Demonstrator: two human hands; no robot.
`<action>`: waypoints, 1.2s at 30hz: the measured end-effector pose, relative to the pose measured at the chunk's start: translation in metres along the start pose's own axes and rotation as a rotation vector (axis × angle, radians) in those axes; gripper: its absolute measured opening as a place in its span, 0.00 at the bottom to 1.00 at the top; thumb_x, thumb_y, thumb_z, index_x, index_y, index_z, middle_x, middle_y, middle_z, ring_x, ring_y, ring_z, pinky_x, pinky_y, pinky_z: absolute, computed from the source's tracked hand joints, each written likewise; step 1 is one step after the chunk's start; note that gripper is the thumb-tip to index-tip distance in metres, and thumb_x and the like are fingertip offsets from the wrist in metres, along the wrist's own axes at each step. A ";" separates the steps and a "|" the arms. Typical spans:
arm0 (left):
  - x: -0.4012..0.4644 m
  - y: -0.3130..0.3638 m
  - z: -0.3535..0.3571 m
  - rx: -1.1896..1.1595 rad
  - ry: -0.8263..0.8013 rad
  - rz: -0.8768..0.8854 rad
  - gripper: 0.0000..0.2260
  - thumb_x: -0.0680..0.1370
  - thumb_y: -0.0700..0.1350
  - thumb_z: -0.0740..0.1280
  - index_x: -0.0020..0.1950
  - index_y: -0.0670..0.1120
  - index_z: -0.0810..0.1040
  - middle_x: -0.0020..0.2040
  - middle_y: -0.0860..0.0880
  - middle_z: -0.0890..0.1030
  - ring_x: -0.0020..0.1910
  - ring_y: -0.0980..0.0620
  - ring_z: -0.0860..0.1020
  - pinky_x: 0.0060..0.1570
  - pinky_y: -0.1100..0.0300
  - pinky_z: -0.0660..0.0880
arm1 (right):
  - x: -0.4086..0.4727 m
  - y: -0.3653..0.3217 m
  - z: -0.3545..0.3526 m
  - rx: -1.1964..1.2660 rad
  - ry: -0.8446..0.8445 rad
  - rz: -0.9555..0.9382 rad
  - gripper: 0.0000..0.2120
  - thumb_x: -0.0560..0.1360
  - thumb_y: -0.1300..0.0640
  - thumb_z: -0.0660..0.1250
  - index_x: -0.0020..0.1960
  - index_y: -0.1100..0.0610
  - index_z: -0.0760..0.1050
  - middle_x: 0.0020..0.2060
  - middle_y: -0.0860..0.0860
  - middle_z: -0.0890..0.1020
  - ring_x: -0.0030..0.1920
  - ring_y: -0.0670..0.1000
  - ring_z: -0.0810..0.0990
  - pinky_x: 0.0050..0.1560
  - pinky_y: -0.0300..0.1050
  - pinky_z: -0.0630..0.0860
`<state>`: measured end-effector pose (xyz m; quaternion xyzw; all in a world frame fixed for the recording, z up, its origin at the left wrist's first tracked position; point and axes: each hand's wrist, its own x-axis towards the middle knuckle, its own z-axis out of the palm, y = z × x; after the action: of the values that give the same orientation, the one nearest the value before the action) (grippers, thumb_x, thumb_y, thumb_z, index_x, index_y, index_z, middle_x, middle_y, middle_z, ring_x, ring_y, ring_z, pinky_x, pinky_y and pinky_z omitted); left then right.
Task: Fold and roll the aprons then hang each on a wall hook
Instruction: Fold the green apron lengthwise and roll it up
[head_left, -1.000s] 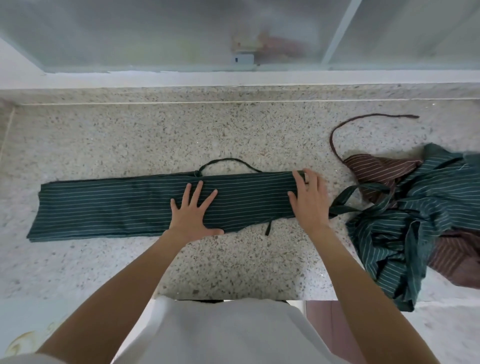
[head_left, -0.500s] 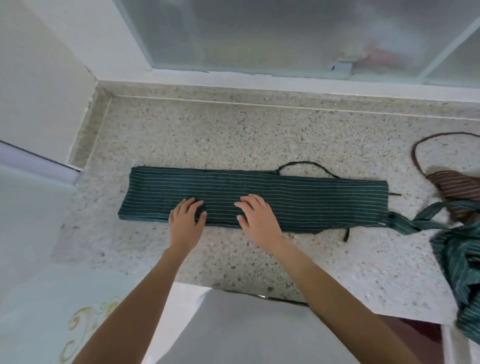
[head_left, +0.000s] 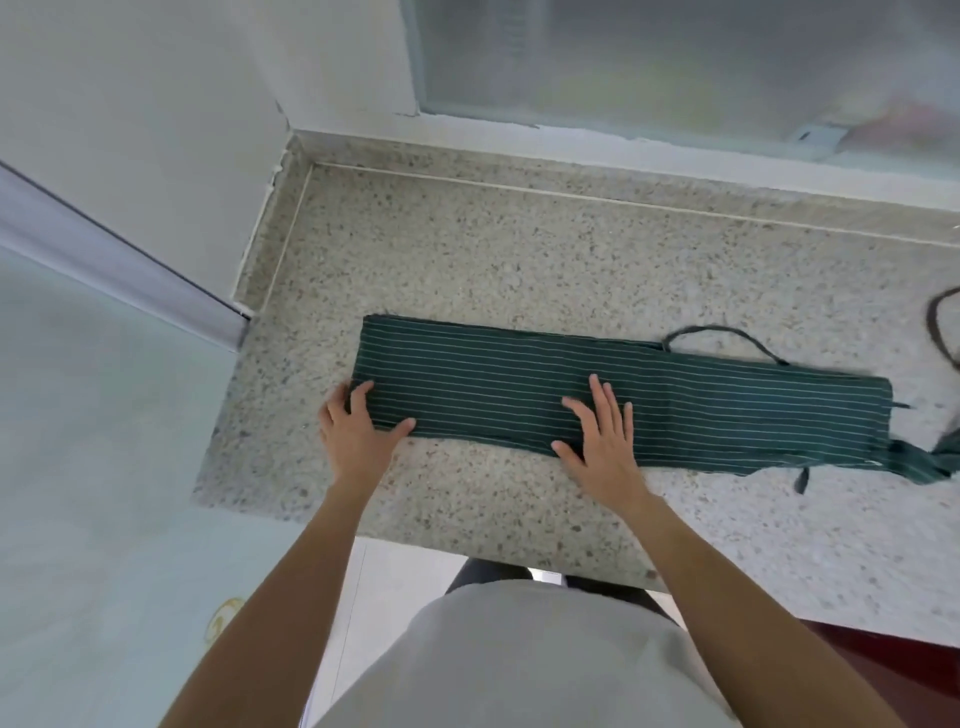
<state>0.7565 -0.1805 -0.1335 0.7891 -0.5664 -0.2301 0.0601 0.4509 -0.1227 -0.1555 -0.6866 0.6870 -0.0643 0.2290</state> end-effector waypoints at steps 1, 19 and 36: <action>0.002 -0.001 -0.004 -0.036 -0.016 -0.017 0.35 0.69 0.56 0.74 0.71 0.48 0.63 0.70 0.41 0.62 0.67 0.40 0.61 0.66 0.46 0.62 | -0.002 0.000 0.001 -0.013 0.026 -0.007 0.22 0.77 0.39 0.52 0.67 0.48 0.62 0.76 0.56 0.53 0.76 0.57 0.47 0.73 0.59 0.43; -0.052 0.142 -0.058 -1.073 0.101 -0.006 0.03 0.78 0.42 0.66 0.50 0.48 0.77 0.44 0.52 0.81 0.45 0.55 0.81 0.48 0.59 0.79 | -0.042 0.016 -0.013 -0.046 -0.138 -0.201 0.24 0.82 0.48 0.50 0.76 0.54 0.55 0.75 0.48 0.56 0.74 0.44 0.47 0.75 0.44 0.43; -0.171 0.294 0.135 -0.192 -0.161 0.778 0.18 0.77 0.52 0.65 0.66 0.50 0.72 0.63 0.51 0.74 0.63 0.51 0.71 0.62 0.55 0.69 | -0.081 0.214 -0.122 0.288 0.213 0.399 0.21 0.80 0.50 0.57 0.71 0.57 0.65 0.61 0.53 0.77 0.61 0.55 0.73 0.62 0.52 0.70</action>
<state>0.4007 -0.1040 -0.0990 0.4862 -0.8015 -0.3029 0.1716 0.2023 -0.0612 -0.1148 -0.4872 0.8128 -0.1870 0.2589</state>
